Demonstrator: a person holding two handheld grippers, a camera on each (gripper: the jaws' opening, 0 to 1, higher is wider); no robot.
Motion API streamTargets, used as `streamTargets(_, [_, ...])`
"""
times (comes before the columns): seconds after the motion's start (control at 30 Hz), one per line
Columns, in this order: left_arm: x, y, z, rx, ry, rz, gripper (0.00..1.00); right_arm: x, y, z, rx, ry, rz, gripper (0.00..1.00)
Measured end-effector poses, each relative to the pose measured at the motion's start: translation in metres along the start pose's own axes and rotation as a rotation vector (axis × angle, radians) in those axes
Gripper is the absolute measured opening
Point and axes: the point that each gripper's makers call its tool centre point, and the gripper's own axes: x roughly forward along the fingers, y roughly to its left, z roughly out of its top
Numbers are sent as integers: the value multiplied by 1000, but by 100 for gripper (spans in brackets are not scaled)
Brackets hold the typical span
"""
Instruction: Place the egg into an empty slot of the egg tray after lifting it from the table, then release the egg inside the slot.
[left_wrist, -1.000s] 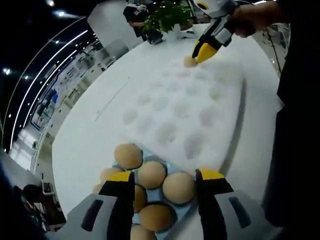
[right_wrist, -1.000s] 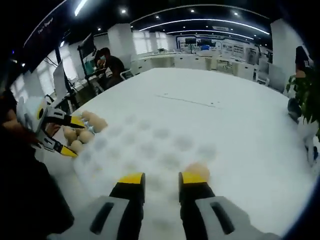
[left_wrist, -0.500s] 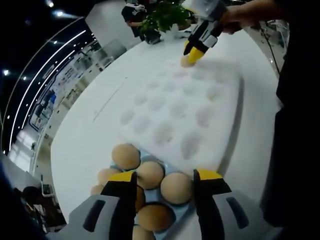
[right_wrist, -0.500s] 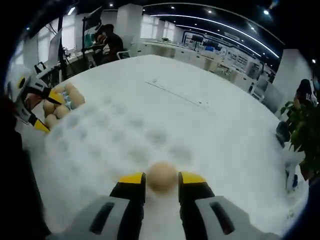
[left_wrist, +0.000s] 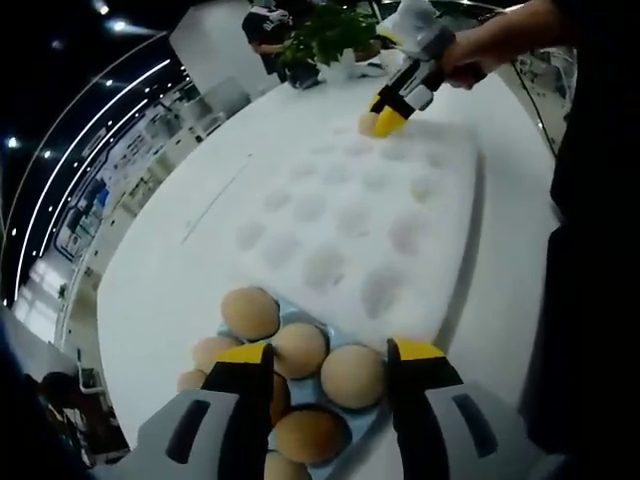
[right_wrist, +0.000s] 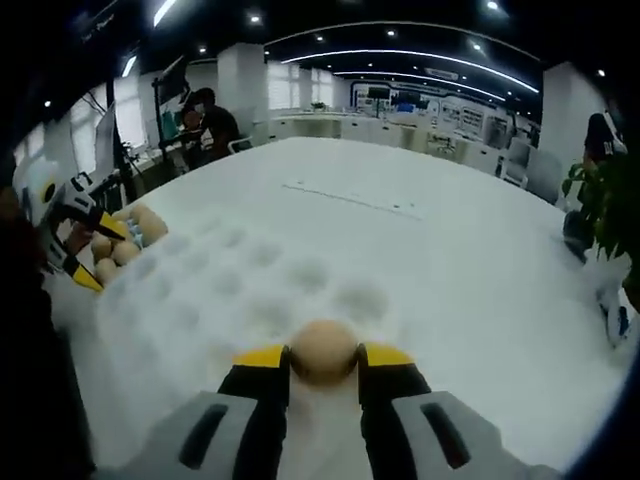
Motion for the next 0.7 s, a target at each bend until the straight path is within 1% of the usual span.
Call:
streamTargets(0.07, [0, 0, 0, -7, -2, 1, 47, 1, -2, 1, 45, -4, 15, 28])
streamTargets(0.23, [0, 0, 0, -1, -2, 2, 47, 2, -3, 3, 50, 34, 19, 28])
streamTargets(0.27, [0, 0, 0, -1, -3, 3, 47, 3, -2, 5, 125, 4, 23, 28])
streamTargets(0.3, [0, 0, 0, 0, -3, 2, 47, 3, -4, 5, 172, -21, 17, 28])
streamTargets(0.33, [0, 0, 0, -1, -4, 2, 47, 2, -4, 2, 128, -18, 24, 28])
streamTargets(0.37, [1, 1, 0, -4, -6, 2, 47, 1, -4, 3, 128, -25, 25, 28])
streamTargets(0.4, [1, 1, -1, -8, -8, 3, 47, 2, -3, 4, 185, -45, 16, 28])
streamTargets(0.43, [1, 1, -1, -10, -11, 3, 47, 2, -4, 4, 189, -41, 10, 28])
streamTargets(0.47, [1, 1, -1, -14, -14, 3, 47, 2, -2, 4, 163, -30, 7, 28])
streamTargets(0.5, [0, 1, -1, -16, -17, 3, 47, 3, -2, 2, 89, 8, -4, 28])
streamTargets(0.53, [0, 0, -1, -12, -24, 3, 47, 4, -2, 3, 90, 12, -13, 28])
streamTargets(0.63, [-1, -2, -1, 4, -38, 15, 46, 4, -3, 3, 142, 18, -20, 27])
streamTargets(0.7, [-1, -3, 0, 29, -43, 25, 45, 4, -3, 3, 146, 23, -23, 27])
